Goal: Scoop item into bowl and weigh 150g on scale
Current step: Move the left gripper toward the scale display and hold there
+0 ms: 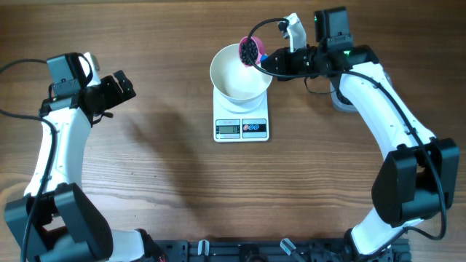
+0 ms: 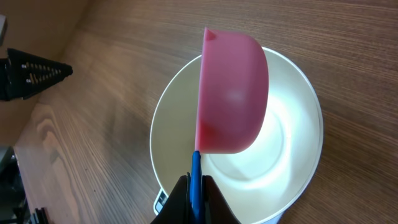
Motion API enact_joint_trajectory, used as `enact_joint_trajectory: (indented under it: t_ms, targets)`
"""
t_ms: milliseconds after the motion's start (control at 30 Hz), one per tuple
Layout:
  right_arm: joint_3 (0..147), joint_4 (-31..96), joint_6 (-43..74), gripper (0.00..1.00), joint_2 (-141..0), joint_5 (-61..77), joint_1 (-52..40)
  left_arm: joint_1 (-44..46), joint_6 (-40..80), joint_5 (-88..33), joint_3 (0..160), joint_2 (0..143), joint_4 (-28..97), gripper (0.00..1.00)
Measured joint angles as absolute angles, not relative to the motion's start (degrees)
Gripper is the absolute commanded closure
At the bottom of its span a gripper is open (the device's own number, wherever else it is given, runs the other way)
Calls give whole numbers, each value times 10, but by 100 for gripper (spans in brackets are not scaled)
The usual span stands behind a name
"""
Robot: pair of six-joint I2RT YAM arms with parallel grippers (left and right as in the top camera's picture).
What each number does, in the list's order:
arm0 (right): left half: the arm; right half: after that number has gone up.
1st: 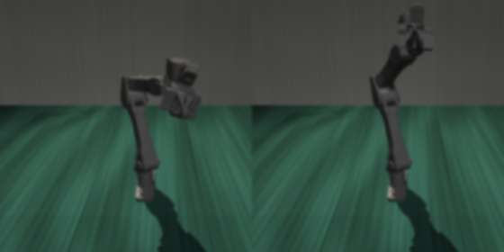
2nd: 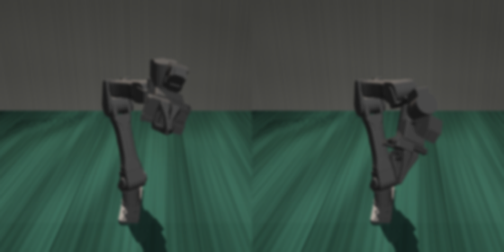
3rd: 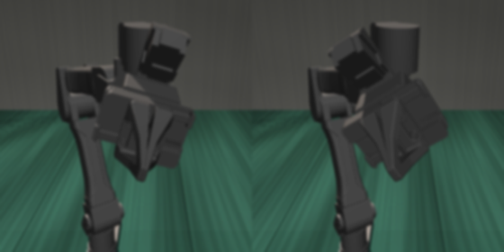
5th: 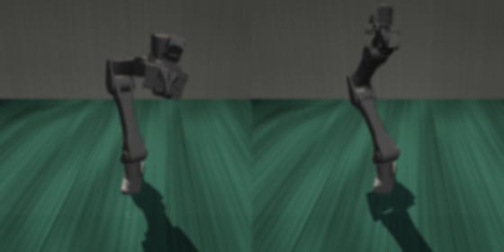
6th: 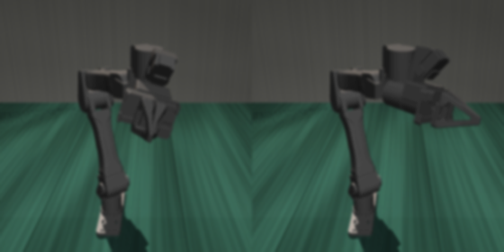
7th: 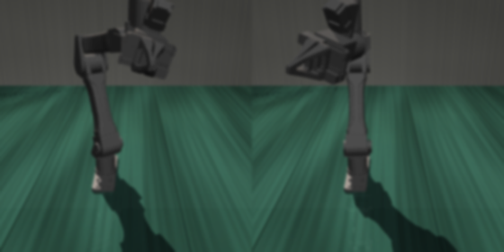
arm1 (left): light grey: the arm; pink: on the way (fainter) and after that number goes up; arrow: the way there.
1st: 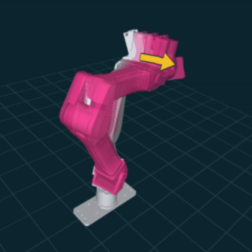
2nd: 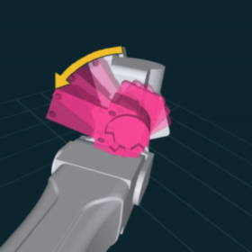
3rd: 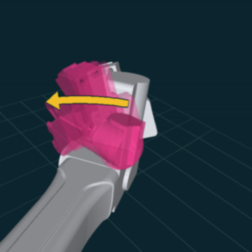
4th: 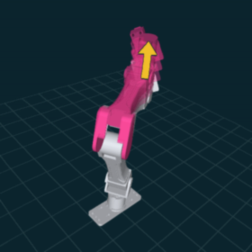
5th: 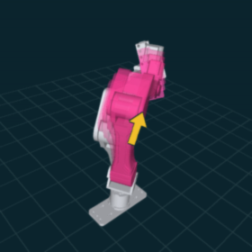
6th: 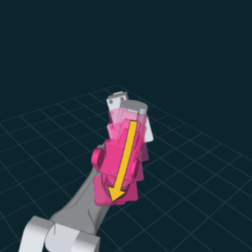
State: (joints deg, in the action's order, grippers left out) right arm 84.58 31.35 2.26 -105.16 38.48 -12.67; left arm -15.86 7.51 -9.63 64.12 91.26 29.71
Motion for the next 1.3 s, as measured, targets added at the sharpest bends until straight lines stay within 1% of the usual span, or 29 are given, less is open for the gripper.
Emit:
enact_joint_trajectory:
  t_ms: [1300]
  targets:
    - [846,305,23,96,-1052,385,-127,-159,75,-96,641,913,288,0]
